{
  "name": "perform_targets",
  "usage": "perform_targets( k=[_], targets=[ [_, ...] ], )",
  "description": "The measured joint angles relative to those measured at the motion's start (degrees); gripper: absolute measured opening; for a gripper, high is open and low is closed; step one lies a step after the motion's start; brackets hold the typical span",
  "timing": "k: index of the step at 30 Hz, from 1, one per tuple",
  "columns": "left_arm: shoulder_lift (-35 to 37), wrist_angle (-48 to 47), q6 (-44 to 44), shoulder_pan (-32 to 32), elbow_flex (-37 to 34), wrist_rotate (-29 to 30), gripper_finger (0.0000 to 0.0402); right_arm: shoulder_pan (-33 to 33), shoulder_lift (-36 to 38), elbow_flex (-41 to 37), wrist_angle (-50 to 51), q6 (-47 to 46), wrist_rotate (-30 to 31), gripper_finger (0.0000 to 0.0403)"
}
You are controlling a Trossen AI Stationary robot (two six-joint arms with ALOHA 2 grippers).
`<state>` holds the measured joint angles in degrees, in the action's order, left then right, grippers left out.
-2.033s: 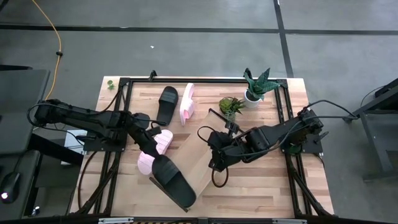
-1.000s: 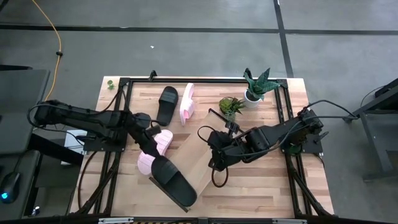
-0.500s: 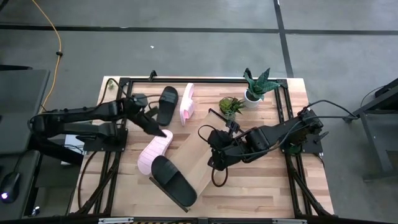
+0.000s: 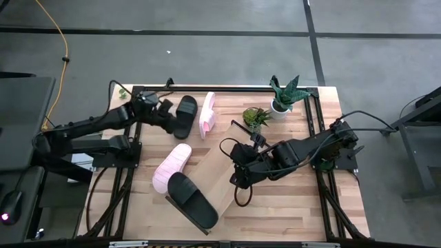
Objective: Pick and place slides into the shelf
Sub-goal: Put the black slide on the shelf
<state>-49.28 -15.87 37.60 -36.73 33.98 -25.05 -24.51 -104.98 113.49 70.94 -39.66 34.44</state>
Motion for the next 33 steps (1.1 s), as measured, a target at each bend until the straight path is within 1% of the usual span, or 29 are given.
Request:
perform_targets(
  k=[2,5,7,8,10,15,17,20,22,24,28,33],
  targets=[
    [0.0,-5.84,-7.0,-0.68,3.99,4.82,0.0191,0.0,0.0,0.0,0.03,0.0,0.0,0.0078],
    [-0.28,-14.86,-16.26,-1.6,11.04,14.44,0.0173,0.0,0.01,0.0,0.07,0.0,-0.02,0.0078],
    [-1.22,-19.4,-21.69,-2.41,15.09,18.49,0.0162,0.0,0.0,0.0,0.07,0.0,-0.04,0.0078],
    [-1.97,-21.31,-23.78,-3.21,16.76,19.16,0.0157,0.02,-0.01,0.0,0.09,0.0,-0.04,0.0078],
    [-3.98,-24.07,-26.11,-5.4,19.81,18.74,0.0148,0.07,-0.01,0.0,0.09,0.01,0.07,0.0078],
    [-11.56,-28.19,-27.08,-11.16,24.31,11.15,0.0128,0.11,-0.01,0.0,0.13,0.02,1.64,0.0078],
    [-14.41,-29.68,-26.77,-12.49,25.75,10.35,0.0121,0.11,-0.01,0.0,0.11,0.02,1.75,0.0078],
    [-18.08,-32.21,-27.0,-13.27,26.49,11.42,0.011,0.11,-0.01,0.0,0.07,-0.62,1.77,0.0078],
    [-19.82,-32.97,-29.56,-12.6,26.36,13.03,0.0103,0.11,-0.01,0.0,0.05,-0.97,1.8,0.0078],
    [-21.08,-33.86,-33.29,-10.9,26.36,16.17,0.0095,0.11,-0.01,0.01,0.04,-1.5,2.09,0.0078],
    [-21.51,-33.33,-39.92,-5.24,26.27,26.26,0.0075,0.11,-0.01,0.0,0.04,-1.92,2.19,0.0078],
    [-21.35,-33.14,-44.69,2.06,26.29,36.99,0.006,0.11,-0.01,0.0,0.04,-1.92,2.62,0.0078]
  ],
)
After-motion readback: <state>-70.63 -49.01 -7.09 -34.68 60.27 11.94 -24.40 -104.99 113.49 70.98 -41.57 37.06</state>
